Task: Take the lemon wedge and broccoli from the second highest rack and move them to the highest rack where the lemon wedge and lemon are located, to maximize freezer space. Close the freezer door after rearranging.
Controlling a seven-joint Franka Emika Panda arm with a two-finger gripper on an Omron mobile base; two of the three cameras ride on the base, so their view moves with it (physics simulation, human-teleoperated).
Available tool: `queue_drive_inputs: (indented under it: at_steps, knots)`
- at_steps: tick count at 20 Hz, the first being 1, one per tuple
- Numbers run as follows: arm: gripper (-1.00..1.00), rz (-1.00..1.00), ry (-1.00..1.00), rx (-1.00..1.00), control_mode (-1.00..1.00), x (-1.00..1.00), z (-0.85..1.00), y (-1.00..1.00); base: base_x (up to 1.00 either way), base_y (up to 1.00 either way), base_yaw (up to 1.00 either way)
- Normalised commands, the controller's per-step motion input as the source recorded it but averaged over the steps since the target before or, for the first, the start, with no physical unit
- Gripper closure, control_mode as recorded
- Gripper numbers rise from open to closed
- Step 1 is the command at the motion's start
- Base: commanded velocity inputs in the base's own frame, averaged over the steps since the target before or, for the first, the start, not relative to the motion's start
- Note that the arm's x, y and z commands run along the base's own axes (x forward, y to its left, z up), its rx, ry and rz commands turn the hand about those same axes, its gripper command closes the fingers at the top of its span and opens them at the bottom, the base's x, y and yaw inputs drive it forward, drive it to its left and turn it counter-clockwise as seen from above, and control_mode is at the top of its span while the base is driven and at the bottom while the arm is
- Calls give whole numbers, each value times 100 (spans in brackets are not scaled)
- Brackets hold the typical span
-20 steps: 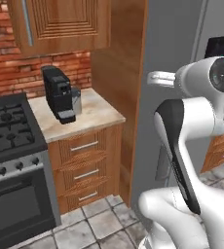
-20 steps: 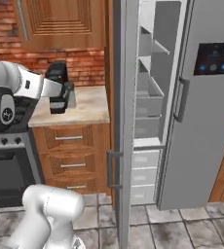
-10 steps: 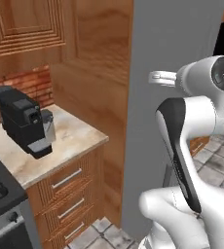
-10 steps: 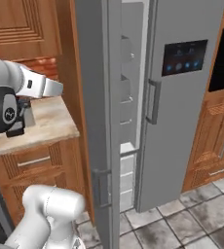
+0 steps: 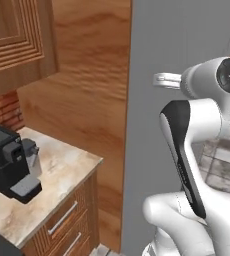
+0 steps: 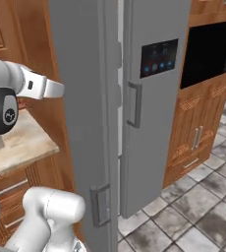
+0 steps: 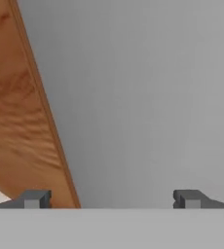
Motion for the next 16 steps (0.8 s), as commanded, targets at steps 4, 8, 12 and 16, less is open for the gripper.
queue_drive_inputs:
  at_steps: [4,8,12,16]
  knots:
    - [-100,0,0,0,100,0,0,0,43,12,-29]
    - [-100,0,0,0,100,0,0,0,48,4,-23]
    - [-100,0,0,0,100,0,0,0,55,3,-22]
    - [-100,0,0,0,100,0,0,0,53,5,-18]
